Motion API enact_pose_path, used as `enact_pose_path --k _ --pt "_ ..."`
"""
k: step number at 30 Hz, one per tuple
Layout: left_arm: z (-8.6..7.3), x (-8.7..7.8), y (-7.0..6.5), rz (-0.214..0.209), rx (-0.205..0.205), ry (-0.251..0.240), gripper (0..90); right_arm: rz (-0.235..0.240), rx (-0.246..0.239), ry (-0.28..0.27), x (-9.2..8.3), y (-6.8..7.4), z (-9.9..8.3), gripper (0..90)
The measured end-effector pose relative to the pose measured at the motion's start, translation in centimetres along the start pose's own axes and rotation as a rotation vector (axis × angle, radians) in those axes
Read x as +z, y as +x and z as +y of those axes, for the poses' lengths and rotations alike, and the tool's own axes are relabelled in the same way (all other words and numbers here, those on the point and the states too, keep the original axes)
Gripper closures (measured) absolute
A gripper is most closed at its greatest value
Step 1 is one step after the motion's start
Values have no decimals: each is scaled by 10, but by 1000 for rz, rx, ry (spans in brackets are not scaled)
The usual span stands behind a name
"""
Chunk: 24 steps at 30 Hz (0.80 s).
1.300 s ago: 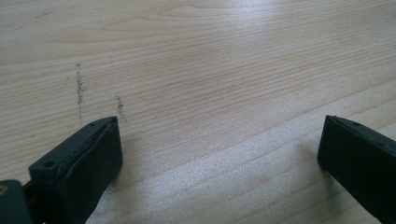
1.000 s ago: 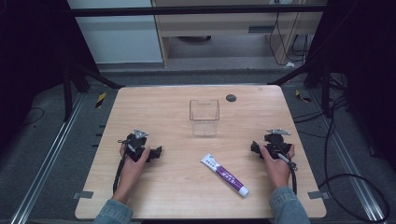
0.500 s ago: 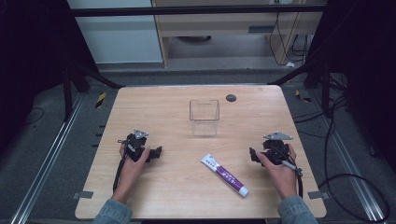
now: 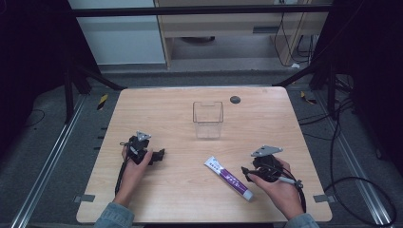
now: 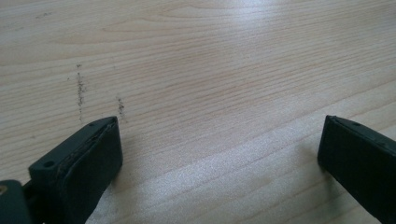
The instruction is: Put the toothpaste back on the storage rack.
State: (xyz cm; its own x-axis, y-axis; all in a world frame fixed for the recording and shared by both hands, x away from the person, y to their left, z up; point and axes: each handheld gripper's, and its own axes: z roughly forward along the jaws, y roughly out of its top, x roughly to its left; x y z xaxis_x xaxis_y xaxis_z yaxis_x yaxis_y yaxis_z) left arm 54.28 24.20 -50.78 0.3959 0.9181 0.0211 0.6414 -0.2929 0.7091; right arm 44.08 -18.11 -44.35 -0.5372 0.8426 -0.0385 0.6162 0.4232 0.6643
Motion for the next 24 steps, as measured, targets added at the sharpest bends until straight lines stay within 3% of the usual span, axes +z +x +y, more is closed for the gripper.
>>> enact_pose_path --k 1,6,18,21,24 --pt "0 0 0 0 0 0 0 10 -26 26 2 4 2 407" --pt "0 0 0 3 -2 1 0 38 -42 78 9 14 5 439" --pt "2 2 0 4 -6 -3 0 82 -88 105 22 31 21 504" --pt "2 3 0 5 -7 -3 0 93 -126 127 29 41 24 522" --pt "2 2 0 3 -5 -3 0 105 -129 138 35 47 26 515"
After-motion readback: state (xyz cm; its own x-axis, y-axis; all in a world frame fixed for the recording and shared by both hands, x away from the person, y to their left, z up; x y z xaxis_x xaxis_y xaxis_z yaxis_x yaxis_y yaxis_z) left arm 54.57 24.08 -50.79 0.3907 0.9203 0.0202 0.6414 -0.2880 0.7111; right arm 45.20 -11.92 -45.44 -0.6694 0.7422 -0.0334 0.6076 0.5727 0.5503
